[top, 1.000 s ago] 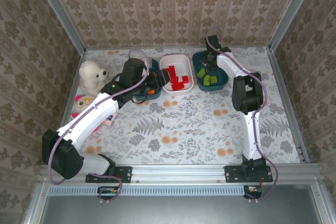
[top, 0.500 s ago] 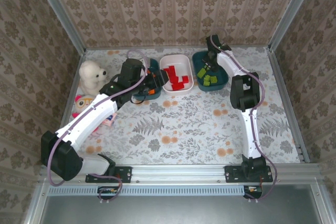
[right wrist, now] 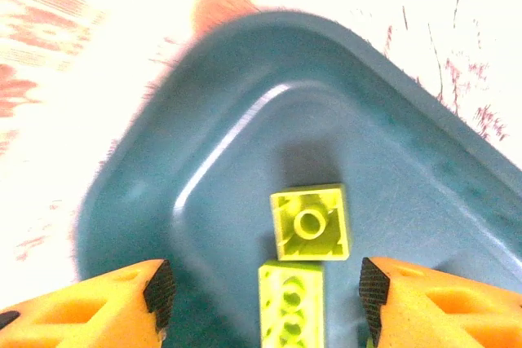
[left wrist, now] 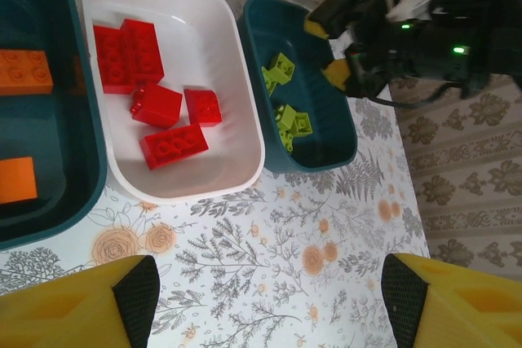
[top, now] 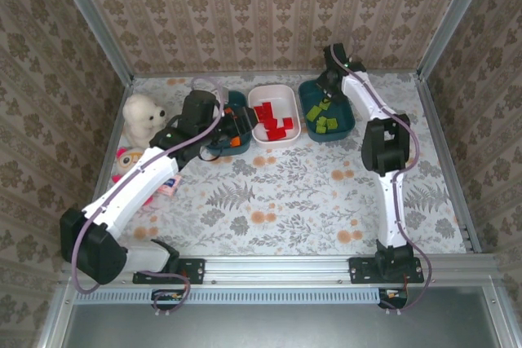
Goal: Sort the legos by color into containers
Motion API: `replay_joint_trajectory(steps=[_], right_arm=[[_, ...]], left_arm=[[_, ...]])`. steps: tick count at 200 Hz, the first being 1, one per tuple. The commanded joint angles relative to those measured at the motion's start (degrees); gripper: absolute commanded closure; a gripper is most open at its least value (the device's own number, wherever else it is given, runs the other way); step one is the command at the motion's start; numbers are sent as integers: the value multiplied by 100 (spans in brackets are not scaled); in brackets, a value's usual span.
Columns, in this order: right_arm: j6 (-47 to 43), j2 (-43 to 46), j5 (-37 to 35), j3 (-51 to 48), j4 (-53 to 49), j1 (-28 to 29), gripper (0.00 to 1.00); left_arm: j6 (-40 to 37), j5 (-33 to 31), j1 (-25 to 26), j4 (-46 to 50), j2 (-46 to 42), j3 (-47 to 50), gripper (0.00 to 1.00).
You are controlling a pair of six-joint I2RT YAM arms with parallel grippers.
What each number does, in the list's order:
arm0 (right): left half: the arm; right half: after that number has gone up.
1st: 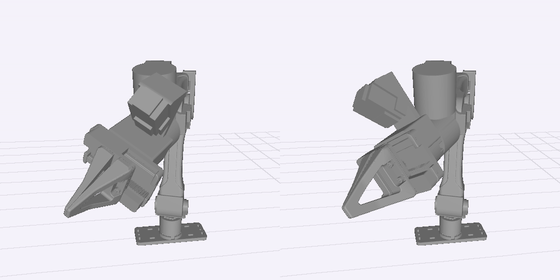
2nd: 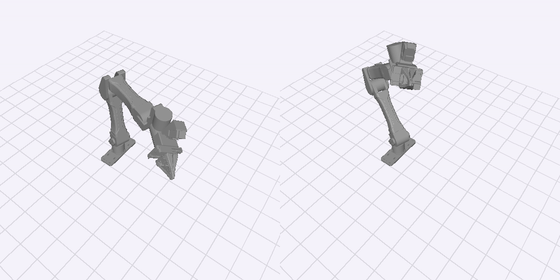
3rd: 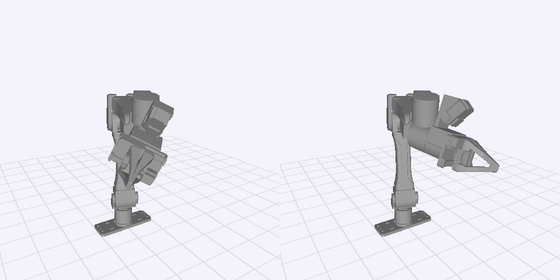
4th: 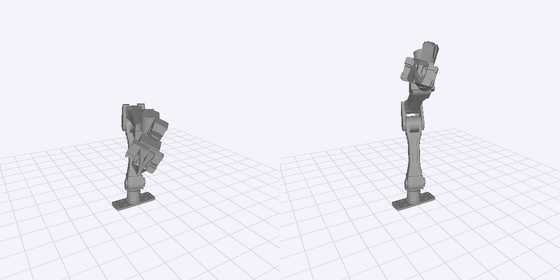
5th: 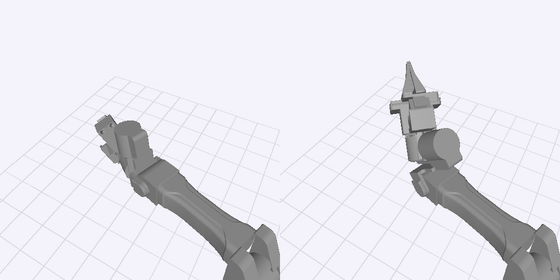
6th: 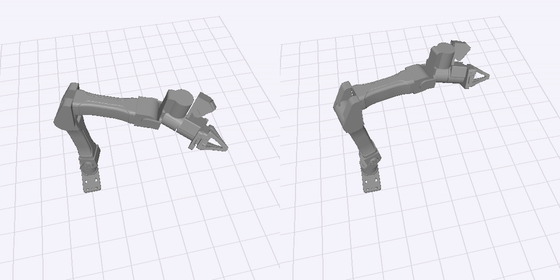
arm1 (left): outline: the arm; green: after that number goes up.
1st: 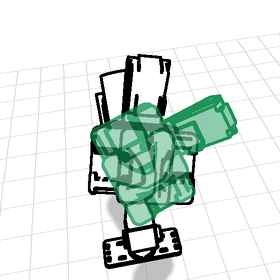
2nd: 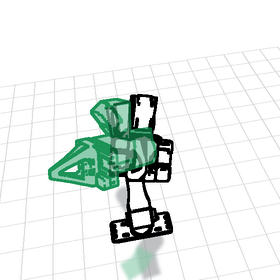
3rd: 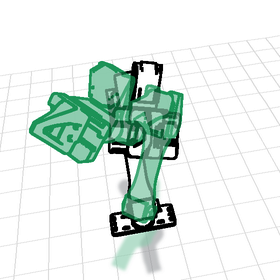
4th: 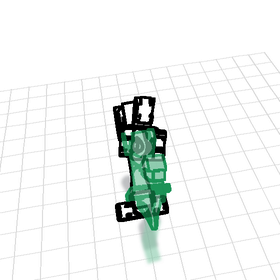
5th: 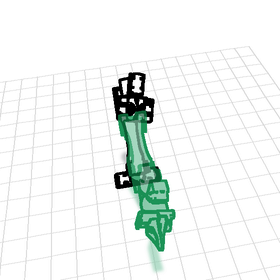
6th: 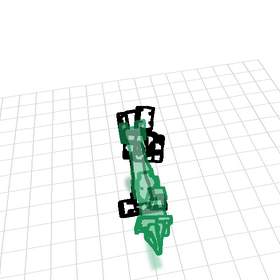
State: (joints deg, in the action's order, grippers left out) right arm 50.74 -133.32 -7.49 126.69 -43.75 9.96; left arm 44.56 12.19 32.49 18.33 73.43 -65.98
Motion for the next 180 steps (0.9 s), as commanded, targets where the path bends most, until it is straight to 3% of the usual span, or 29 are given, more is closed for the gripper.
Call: replay_joint_trajectory(steps=[1, 37, 66, 68, 72, 74, 111, 125, 129, 132, 147, 164, 180], right_arm=[[-810, 1504, -378, -505, 220, 333, 34], [-1296, 3568, -583, -2714, 813, 850, 29], [-1562, 5159, -658, -4311, 650, 1311, 22], [-1566, 5261, -658, -4421, 605, 1337, 19], [-1559, 5527, -638, -4620, 529, 1381, 3], [-1552, 5644, -629, -4716, 489, 1409, 1], [-1566, 7482, -129, -6323, -96, 1597, 0], [-1709, 8068, 118, -6755, -175, 1597, 0], [-1715, 8219, 143, -6846, -189, 1598, 0], [-1724, 8320, 131, -6895, -213, 1597, 0], [-1669, 8597, -318, -7033, -374, 1597, 0], [-1362, 8524, -1497, -7045, -646, 1589, 0], [-2125, 8510, -1942, -7441, 174, 1562, 0]], left_arm=[[-118, -64, -113, 268, -440, -6, 25], [-153, -109, -277, 653, -972, 272, 25], [-273, -142, -379, 1073, -1361, 455, 24], [-277, -139, -382, 1095, -1382, 474, 24], [-277, -131, -399, 1140, -1425, 513, 24], [-280, -123, -401, 1156, -1453, 535, 24], [-337, -32, -485, 1447, -1871, 867, 23], [-330, -107, -489, 1570, -2019, 976, 15], [-317, -142, -489, 1608, -2061, 1013, 3], [-308, -172, -496, 1632, -2100, 1040, 0], [-316, -399, -515, 1811, -2263, 1154, 0], [-488, -988, -515, 2241, -2352, 1188, 0], [-628, -1889, -519, 2673, -2366, 1205, 0]])
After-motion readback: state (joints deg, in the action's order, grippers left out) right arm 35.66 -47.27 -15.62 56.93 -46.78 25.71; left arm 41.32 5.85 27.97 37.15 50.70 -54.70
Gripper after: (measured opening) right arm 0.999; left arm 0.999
